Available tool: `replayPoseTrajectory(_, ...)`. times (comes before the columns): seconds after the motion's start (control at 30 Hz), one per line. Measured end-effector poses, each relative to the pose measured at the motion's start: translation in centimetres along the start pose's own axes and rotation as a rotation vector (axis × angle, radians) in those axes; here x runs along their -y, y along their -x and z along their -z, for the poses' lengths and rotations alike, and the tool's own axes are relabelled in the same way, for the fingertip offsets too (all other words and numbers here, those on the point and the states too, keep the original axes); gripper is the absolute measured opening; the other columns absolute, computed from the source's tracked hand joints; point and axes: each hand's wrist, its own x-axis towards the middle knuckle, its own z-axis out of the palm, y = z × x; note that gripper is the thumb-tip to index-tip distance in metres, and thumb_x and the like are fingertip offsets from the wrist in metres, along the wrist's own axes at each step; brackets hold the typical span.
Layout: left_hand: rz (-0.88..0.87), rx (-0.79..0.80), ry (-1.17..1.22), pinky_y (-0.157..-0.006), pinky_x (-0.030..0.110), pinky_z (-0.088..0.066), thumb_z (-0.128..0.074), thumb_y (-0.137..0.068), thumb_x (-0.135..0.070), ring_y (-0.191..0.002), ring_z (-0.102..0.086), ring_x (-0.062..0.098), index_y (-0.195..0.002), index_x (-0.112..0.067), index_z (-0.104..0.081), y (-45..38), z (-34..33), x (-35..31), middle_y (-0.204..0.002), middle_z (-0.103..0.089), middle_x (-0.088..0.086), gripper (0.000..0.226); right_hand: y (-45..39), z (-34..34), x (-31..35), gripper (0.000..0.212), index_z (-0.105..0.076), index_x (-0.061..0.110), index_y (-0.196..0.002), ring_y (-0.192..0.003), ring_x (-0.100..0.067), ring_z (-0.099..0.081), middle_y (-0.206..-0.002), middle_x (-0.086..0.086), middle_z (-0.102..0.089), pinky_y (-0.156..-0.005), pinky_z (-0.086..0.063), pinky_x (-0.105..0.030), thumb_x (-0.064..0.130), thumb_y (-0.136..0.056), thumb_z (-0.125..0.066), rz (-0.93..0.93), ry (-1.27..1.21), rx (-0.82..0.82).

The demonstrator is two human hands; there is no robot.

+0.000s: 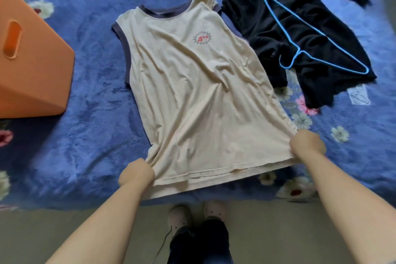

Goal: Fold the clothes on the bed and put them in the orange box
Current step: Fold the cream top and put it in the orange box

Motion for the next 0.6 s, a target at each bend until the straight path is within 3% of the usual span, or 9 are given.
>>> replayPoseTrajectory(0.1, -0.035, 0.010, -0.324, -0.090, 0.032, -0.040, -0.038, -0.091, -0.014, -0.122, -0.047, 0.025, -0.130, -0.012, -0.043, 1.3, 2.0, 1.1, -0.135, -0.048, 0.006, 0.040, 1.5, 1.9, -0.4, 0.037, -0.053, 0.005, -0.127, -0.123, -0.033, -0.046, -0.136, -0.015, -0.047, -0.093, -0.041, -0.042, 0.006, -0.091, -0.040, -0.010, 0.263, 0.069)
replayPoseTrajectory(0.23, -0.028, 0.067, -0.570, -0.098, 0.033, -0.040, -0.039, -0.092, -0.017, -0.127, -0.045, 0.023, -0.134, -0.014, -0.046, 3.0, 3.4, 3.2, -0.139, -0.046, 0.002, 0.042, 3.7, 3.6, -1.8, 0.044, -0.048, 0.019, -0.134, -0.129, -0.025, -0.041, -0.141, -0.003, -0.042, -0.096, -0.040, -0.037, 0.017, -0.089, -0.048, -0.008, 0.551, 0.254)
replayPoseTrajectory(0.4, 0.021, 0.154, -0.640, -0.097, 0.033, -0.040, -0.038, -0.093, -0.017, -0.125, -0.046, 0.024, -0.134, -0.017, -0.049, 5.1, 3.1, 5.9, -0.137, -0.046, 0.001, 0.042, 6.7, 3.0, -2.5, 0.060, -0.028, 0.015, -0.144, -0.134, -0.027, -0.031, -0.145, -0.005, -0.033, -0.107, -0.030, -0.037, 0.024, -0.089, -0.051, -0.110, 0.588, 0.531)
replayPoseTrajectory(0.47, 0.046, 0.147, -0.622, -0.095, 0.032, -0.041, -0.040, -0.092, -0.017, -0.124, -0.046, 0.023, -0.134, -0.018, -0.048, 5.2, 3.4, 6.9, -0.138, -0.045, 0.001, 0.043, 7.1, 2.2, -2.4, 0.065, -0.026, 0.012, -0.145, -0.130, -0.027, -0.036, -0.143, -0.008, -0.034, -0.107, -0.033, -0.033, 0.021, -0.086, -0.051, -0.058, 0.603, 0.582)
replayPoseTrajectory(0.53, 0.070, 0.129, -0.571, -0.094, 0.032, -0.042, -0.043, -0.090, -0.015, -0.125, -0.045, 0.024, -0.133, -0.017, -0.048, 5.2, 4.4, 7.5, -0.140, -0.043, 0.001, 0.043, 8.5, 2.5, -1.4, 0.059, -0.029, 0.008, -0.144, -0.114, -0.024, -0.045, -0.139, -0.011, -0.038, -0.096, -0.039, -0.029, 0.015, -0.088, -0.047, 0.044, 0.593, 0.578)
replayPoseTrajectory(0.6, 0.101, 0.068, -0.444, -0.094, 0.032, -0.042, -0.045, -0.089, -0.015, -0.124, -0.045, 0.024, -0.130, -0.016, -0.052, 4.4, 5.6, 8.2, -0.139, -0.045, 0.003, 0.041, 9.8, 3.3, 0.3, 0.043, -0.037, -0.002, -0.136, -0.089, -0.019, -0.045, -0.125, -0.015, -0.049, -0.072, -0.040, -0.019, 0.008, -0.094, -0.036, 0.129, 0.474, 0.592)
